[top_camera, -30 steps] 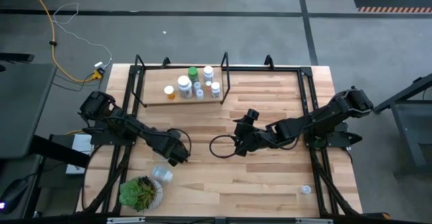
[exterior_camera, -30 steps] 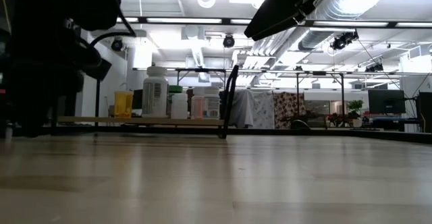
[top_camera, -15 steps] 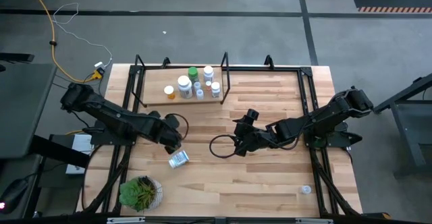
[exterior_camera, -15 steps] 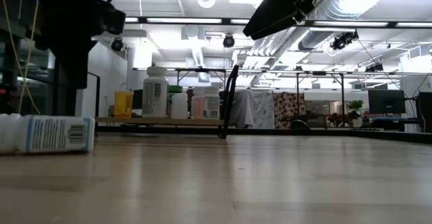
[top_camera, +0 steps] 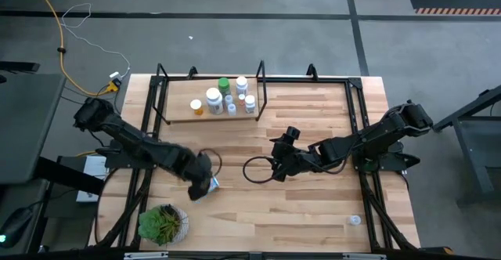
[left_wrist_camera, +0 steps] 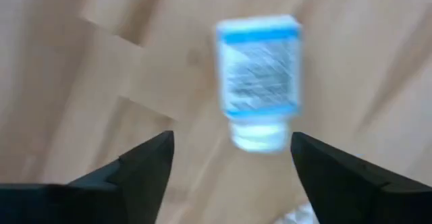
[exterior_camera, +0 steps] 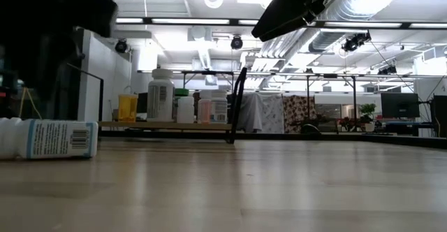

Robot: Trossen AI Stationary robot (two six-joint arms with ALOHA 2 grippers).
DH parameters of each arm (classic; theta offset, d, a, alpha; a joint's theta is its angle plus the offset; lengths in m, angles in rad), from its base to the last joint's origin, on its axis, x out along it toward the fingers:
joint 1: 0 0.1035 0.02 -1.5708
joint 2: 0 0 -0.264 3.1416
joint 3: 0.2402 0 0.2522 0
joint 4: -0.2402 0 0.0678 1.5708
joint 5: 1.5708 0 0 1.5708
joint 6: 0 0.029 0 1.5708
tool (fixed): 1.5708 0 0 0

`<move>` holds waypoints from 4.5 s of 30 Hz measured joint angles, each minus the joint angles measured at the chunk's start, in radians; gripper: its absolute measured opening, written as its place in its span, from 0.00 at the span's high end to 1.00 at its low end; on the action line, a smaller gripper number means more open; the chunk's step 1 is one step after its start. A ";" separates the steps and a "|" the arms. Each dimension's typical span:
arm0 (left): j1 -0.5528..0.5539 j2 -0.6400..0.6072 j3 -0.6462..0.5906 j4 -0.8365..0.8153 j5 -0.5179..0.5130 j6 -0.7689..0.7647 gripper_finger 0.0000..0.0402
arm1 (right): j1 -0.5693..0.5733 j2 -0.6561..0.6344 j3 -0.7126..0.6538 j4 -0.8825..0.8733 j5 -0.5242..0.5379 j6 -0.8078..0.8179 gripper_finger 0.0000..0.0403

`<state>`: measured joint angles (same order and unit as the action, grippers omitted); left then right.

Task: Pick and place medicine bottles onto shelf by color
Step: Put the medium white pill bottle on the shelf

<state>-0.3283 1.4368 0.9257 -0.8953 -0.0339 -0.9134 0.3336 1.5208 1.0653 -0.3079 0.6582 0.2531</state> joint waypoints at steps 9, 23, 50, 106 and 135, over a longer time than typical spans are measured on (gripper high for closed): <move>-0.196 0.050 0.029 0.026 -0.143 -0.077 0.23 | 0.000 0.000 0.001 0.005 0.000 0.005 0.31; -0.228 0.242 0.027 0.041 -0.251 -0.018 0.23 | 0.000 0.000 0.001 0.002 0.000 0.000 0.31; -0.126 0.275 0.018 0.085 -0.157 0.000 0.28 | 0.000 0.000 0.000 0.002 0.000 0.008 0.31; -0.077 0.108 0.001 0.145 -0.785 0.379 0.58 | -0.231 0.444 -0.001 1.022 -0.500 0.374 0.31; -0.020 0.107 0.105 0.088 -0.719 0.591 0.47 | -0.236 0.430 0.000 0.912 -0.502 0.350 0.60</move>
<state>-0.3486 1.5443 1.0309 -0.8073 -0.7527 -0.3224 0.0977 1.9506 1.0649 0.6040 0.1561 0.6034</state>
